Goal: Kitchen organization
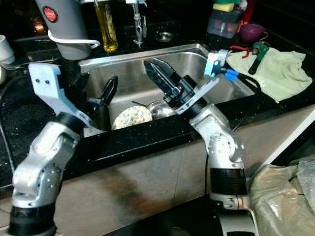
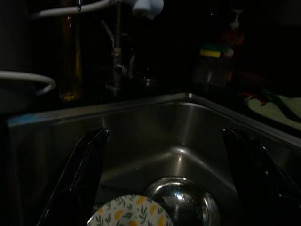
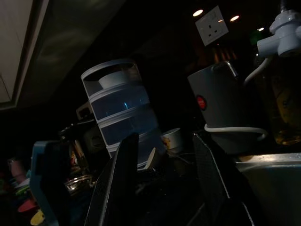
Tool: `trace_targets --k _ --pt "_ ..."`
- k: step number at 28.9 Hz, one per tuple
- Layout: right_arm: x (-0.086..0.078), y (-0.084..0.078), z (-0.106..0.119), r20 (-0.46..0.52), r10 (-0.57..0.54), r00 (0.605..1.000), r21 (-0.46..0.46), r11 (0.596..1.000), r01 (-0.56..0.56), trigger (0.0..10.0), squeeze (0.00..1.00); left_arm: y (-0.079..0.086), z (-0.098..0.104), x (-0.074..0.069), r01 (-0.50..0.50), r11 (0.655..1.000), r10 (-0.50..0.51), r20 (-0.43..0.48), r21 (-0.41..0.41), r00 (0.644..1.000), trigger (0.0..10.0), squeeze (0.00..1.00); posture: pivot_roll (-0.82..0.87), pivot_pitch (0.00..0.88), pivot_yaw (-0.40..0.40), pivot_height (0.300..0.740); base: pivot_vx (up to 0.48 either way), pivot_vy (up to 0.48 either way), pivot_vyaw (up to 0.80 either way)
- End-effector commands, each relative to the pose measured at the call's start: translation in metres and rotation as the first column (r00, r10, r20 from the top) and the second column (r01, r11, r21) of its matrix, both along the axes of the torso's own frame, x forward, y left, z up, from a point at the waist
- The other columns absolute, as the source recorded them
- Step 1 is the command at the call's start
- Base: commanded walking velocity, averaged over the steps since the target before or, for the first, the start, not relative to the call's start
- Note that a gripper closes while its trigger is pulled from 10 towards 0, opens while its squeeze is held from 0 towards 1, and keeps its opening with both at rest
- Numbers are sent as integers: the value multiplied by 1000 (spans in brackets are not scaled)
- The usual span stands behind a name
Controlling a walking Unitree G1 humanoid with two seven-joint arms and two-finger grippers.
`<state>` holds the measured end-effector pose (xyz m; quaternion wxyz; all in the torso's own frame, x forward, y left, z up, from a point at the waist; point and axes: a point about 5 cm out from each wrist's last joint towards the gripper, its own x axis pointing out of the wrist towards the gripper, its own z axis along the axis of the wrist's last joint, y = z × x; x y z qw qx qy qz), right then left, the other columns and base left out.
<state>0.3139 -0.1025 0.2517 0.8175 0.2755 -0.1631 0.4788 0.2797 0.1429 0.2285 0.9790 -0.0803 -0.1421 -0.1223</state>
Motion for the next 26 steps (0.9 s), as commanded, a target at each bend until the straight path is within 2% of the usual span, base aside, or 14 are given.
trace_targets --k 1,8,9,11,18,26 --pt "-2 2 1 4 5 1000 16 1000 -5 10000 0 0 2 -1 -30 999 30 7 15 1000 10000 0 25 64 -16 732 0 0 0" --pt "5 6 -3 -38 -34 999 14 999 34 10000 0 14 9 -1 -151 988 150 27 35 988 10000 0 45 69 -35 732 0 0 0" --pt "9 2 -3 -56 -53 997 41 998 56 10000 0 21 12 -1 -206 978 204 38 43 978 10000 0 47 69 -41 732 0 0 788" --pt "10 1 -2 -60 -57 997 48 997 60 10000 0 23 13 -1 -221 974 220 42 43 975 10000 0 47 69 -41 732 0 0 788" --pt "8 -1 -1 -52 -47 998 41 998 49 10000 0 16 12 1 -219 972 215 50 82 975 10000 0 33 67 -46 732 0 0 788" --pt "8 -2 -2 -61 -51 997 37 998 53 10000 0 9 13 5 -208 974 205 49 89 978 10000 0 25 69 -53 732 0 0 726"
